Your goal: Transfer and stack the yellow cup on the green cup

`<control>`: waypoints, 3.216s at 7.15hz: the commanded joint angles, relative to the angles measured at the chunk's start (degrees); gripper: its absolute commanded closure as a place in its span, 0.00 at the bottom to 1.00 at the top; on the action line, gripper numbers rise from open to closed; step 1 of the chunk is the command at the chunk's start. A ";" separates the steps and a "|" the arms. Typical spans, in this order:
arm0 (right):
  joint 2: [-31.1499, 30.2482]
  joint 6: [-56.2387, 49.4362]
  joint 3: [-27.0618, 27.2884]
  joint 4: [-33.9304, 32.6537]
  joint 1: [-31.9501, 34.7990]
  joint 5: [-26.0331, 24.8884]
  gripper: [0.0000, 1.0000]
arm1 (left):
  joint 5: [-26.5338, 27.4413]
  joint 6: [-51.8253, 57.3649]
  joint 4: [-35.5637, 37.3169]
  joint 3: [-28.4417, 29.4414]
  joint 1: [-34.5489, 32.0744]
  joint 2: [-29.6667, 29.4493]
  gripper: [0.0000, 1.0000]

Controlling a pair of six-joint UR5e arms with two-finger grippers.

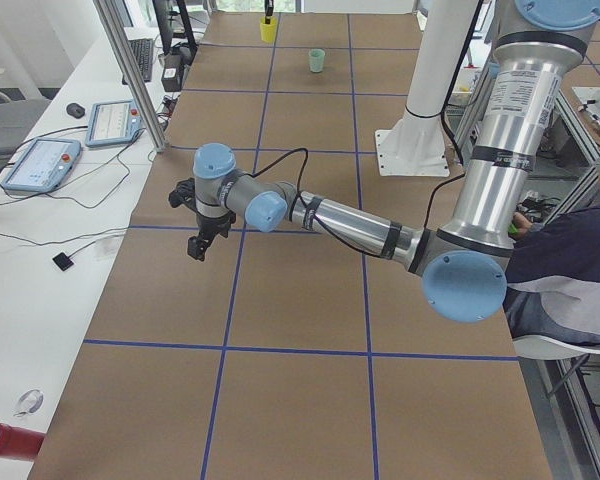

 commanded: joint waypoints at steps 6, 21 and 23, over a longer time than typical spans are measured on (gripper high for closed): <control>-20.04 -2.46 10.94 3.81 0.48 2.58 1.00 | 0.29 5.32 9.47 1.23 -5.91 6.61 0.00; -26.58 8.18 8.14 17.99 -11.12 -1.98 0.82 | -0.15 5.32 9.47 -1.14 -5.91 7.49 0.00; -26.31 8.35 8.14 17.99 -11.39 -1.89 0.01 | -0.15 5.32 9.47 -1.23 -5.91 7.93 0.00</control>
